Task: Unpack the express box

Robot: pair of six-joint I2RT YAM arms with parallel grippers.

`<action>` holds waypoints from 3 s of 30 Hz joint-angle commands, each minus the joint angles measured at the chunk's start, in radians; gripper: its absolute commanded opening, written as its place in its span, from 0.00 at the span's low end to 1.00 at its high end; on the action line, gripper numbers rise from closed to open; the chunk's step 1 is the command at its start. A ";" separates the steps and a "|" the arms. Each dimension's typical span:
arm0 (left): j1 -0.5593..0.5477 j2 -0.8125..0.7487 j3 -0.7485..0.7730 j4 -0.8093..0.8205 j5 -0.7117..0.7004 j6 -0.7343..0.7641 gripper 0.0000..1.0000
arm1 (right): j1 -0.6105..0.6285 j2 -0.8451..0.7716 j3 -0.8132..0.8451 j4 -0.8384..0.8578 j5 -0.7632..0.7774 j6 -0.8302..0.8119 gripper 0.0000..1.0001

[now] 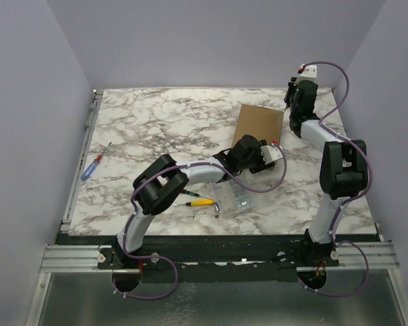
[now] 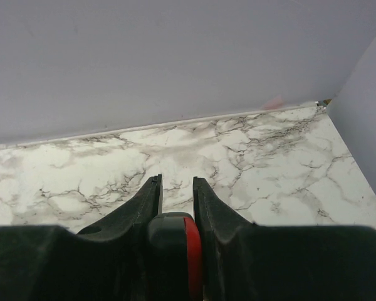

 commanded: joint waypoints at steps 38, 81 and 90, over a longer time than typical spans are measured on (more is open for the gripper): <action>-0.011 0.034 0.049 -0.039 0.008 -0.012 0.48 | -0.007 0.013 0.037 0.009 0.024 0.021 0.00; -0.013 0.057 0.063 -0.020 -0.095 -0.084 0.43 | 0.028 -0.068 -0.131 -0.027 0.058 0.106 0.00; -0.012 0.059 0.053 -0.005 -0.105 -0.114 0.43 | 0.050 -0.082 -0.124 -0.124 0.106 0.122 0.00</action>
